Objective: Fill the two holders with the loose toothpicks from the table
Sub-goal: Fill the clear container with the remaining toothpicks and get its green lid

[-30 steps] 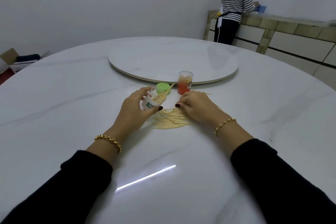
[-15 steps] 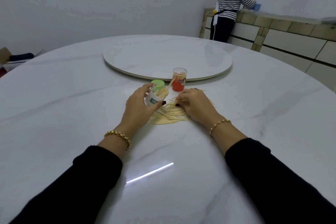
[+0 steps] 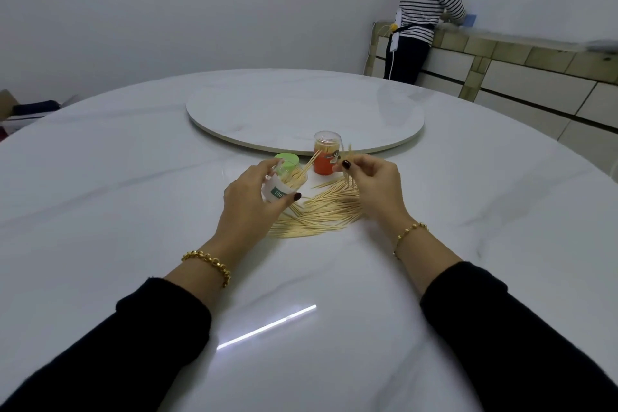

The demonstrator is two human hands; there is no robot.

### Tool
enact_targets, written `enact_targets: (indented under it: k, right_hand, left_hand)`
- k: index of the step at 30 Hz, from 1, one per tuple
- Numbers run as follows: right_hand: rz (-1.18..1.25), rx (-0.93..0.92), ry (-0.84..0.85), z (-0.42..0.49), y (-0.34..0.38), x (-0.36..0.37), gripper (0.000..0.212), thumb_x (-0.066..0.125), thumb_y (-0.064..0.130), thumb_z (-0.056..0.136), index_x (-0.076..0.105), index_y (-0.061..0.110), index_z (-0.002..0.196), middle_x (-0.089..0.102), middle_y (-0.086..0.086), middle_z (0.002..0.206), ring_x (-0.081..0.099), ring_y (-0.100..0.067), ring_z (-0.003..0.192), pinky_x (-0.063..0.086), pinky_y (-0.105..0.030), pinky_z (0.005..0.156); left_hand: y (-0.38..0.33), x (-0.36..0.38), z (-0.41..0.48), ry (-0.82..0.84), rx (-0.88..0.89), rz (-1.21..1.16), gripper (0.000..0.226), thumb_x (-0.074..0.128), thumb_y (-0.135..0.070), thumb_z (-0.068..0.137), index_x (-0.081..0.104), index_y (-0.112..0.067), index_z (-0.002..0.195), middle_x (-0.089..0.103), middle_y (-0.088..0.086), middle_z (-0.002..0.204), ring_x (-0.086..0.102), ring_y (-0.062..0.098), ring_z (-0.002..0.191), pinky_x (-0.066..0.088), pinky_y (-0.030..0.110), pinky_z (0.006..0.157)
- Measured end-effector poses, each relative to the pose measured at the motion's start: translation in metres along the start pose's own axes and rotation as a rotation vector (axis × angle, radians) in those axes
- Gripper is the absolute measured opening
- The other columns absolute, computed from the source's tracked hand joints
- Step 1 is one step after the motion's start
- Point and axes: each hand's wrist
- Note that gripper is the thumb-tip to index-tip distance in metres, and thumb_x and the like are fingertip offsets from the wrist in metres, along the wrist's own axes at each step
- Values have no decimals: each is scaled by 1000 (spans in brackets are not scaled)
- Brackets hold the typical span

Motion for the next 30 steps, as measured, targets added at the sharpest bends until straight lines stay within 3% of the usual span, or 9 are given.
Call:
enact_targets:
  k: [6,10,13,15,17,24,30]
  right_hand:
    - [274,122,-6,1,18,-3,11,57,14,95,68,11,94,74,-4,92,69,-7,89,45,-4,72]
    - [360,134,-20,5,28,-3,12,57,15,95,68,12,95,74,-9,98,69,-14,96,50,-26,93]
    - [419,129,-19,5,39,-2,11,57,18,95,66,15,92,74,-7,96,68,-17,99,46,-33,100]
    - [458,112,-9,2,46,1,11,55,18,96,65,14,93,75,-5,93,69,-15,96,48,-31,97]
    - [495,103,13,-3,52,7,11,53,16,97,63,10,96,74,-5,92,71,-12,91,53,-22,81]
    - [301,-15,101,-20,37,35,15,50,10,98,64,7,103,72,-3,103,65,-3,86,49,-17,77]
    - [202,-106,72,-22,30,36,29,46,1,96,62,15,116,60,7,121,54,8,111,45,-11,88]
  left_hand:
    - [-2,-1,-2,20,17,20,62,77,-43,74,53,-24,128,59,-5,113,52,9,98,43,51,94]
    - [-6,-1,-4,42,41,38,62,77,-44,73,54,-24,127,61,-5,112,55,14,101,41,50,96]
    - [-8,-1,-6,49,70,52,60,78,-42,73,55,-23,126,62,-5,111,56,15,100,42,50,96]
    - [-10,-1,-6,50,83,54,60,78,-42,73,56,-22,125,62,-6,109,56,13,97,43,49,95]
    - [-12,-1,-6,57,98,55,59,77,-43,73,56,-22,125,62,-7,108,56,11,95,43,48,94]
    - [-16,-1,-8,55,110,9,62,72,-50,72,56,-22,123,63,-7,105,58,11,92,45,50,90]
    - [-15,-3,-9,64,96,-20,67,59,-63,67,55,-26,123,62,-9,103,57,9,91,47,49,89]
Point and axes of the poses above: each hand's wrist, its own z-axis towards the middle knuckle, its own x-axis out of the palm, y = z × x
